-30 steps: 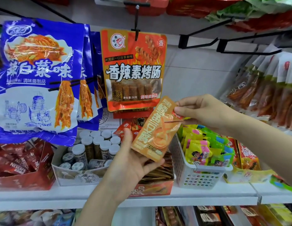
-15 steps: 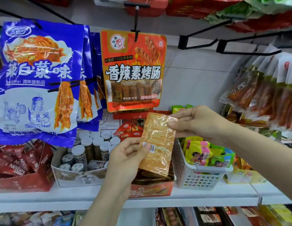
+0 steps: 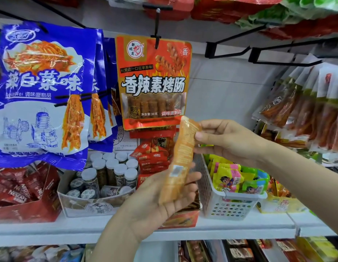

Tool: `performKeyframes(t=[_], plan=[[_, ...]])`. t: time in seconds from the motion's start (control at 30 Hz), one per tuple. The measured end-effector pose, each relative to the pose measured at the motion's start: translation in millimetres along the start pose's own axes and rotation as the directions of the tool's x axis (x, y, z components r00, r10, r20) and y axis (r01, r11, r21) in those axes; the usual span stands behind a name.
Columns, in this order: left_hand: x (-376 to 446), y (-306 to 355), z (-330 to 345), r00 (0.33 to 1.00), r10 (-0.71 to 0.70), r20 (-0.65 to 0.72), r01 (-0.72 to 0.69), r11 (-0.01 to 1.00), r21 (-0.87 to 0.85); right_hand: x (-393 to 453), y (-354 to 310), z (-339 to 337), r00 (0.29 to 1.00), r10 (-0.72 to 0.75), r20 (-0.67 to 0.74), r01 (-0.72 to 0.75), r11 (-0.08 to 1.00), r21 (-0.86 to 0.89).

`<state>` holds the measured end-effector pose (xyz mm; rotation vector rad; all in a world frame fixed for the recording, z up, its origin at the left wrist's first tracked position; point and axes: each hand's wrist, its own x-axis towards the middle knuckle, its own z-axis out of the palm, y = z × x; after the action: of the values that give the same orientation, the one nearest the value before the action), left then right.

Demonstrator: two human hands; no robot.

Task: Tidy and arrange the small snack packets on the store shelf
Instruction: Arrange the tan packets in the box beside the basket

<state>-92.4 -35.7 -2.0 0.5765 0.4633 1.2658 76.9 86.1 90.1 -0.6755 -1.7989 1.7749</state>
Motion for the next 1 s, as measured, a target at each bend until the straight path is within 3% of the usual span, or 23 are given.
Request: performKeyframes(t=[0.1, 0.2, 0.3, 0.43, 0.47, 0.53, 0.6, 0.67, 0.77, 0.9, 1.0], plan=[[4, -1, 2, 0.969, 0.136, -0.207, -0.113, 0.986, 0.12, 3, -10, 2, 0.999, 0.044, -0.032, -0.045, 0.999, -0.026], [7, -1, -3, 0.817, 0.414, -0.401, -0.164, 0.834, 0.527, 1, -20, 0, 0.984, 0.164, -0.067, -0.168, 0.983, -0.074], [8, -3, -2, 0.742, 0.574, -0.347, -0.184, 0.672, 0.718, 1, -16, 7, 0.981, 0.176, -0.082, -0.194, 0.899, -0.392], [6, 1, -6, 0.709, 0.664, -0.236, -0.157, 0.476, 0.865, 8, -24, 1, 0.946, -0.038, -0.322, -0.169, 0.791, -0.589], [3, 4, -10, 0.717, 0.665, -0.21, -0.107, 0.402, 0.909, 12, -27, -5, 0.915, -0.128, -0.382, -0.171, 0.735, -0.656], [-9, 11, -17, 0.818, 0.553, -0.162, 0.038, 0.228, 0.973, 17, -29, -13, 0.864, -0.284, -0.416, -0.196, 0.572, -0.796], [-20, 14, -22, 0.924, 0.359, -0.132, 0.146, -0.011, 0.989, 22, -19, -10, 0.856, -0.362, -0.37, -0.234, 0.368, -0.9], [-25, 13, -25, 0.963, 0.234, -0.136, 0.174, -0.153, 0.973, 30, 0, -2, 0.874, -0.376, -0.309, -0.221, 0.259, -0.94], [-22, 7, -26, 0.965, 0.234, -0.116, 0.167, -0.213, 0.963, 45, 22, 9, 0.906, -0.322, -0.274, -0.214, 0.209, -0.954], [-16, -1, -28, 0.954, 0.298, -0.045, 0.125, -0.255, 0.959, 55, 40, 15, 0.973, -0.039, -0.228, -0.224, 0.095, -0.97], [-10, -9, -28, 0.945, 0.326, -0.009, 0.111, -0.295, 0.949, 57, 48, 19, 0.967, 0.124, -0.221, -0.223, 0.003, -0.975]])
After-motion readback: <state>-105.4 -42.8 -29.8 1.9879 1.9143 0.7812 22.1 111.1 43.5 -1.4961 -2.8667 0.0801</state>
